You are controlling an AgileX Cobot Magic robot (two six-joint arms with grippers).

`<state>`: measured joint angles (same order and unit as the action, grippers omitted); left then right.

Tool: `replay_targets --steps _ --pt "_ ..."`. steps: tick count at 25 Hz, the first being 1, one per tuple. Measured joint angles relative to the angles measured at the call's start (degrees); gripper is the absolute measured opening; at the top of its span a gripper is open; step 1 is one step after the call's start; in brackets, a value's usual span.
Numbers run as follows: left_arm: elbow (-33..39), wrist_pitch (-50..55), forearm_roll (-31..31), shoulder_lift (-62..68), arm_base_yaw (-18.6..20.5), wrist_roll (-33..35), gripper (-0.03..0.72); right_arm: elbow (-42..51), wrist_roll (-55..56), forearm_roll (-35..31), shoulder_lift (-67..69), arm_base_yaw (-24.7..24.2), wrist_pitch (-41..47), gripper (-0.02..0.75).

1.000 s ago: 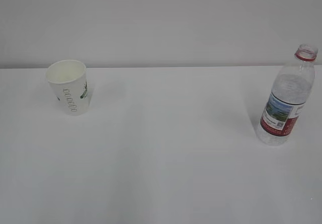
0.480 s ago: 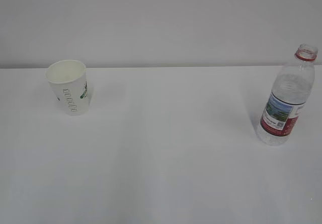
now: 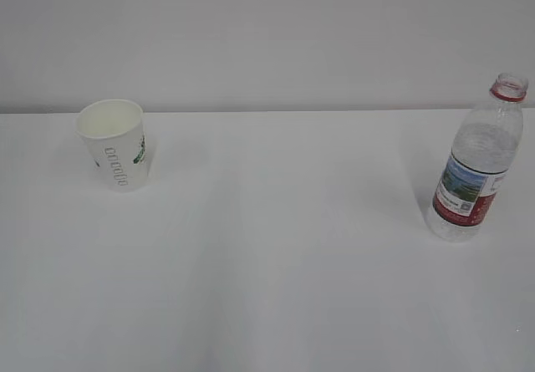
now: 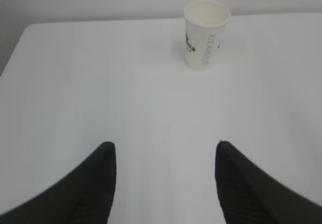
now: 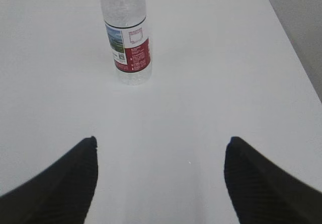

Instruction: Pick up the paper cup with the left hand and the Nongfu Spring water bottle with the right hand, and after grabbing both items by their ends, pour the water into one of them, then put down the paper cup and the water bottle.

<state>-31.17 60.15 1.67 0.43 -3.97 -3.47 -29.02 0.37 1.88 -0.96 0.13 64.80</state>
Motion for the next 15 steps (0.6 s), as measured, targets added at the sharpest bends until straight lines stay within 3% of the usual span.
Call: replay_targets --steps 15 --pt "-2.36 -11.39 -2.71 16.04 0.0 0.0 0.45 -2.86 0.0 -2.55 5.7 0.0 -5.76 0.587"
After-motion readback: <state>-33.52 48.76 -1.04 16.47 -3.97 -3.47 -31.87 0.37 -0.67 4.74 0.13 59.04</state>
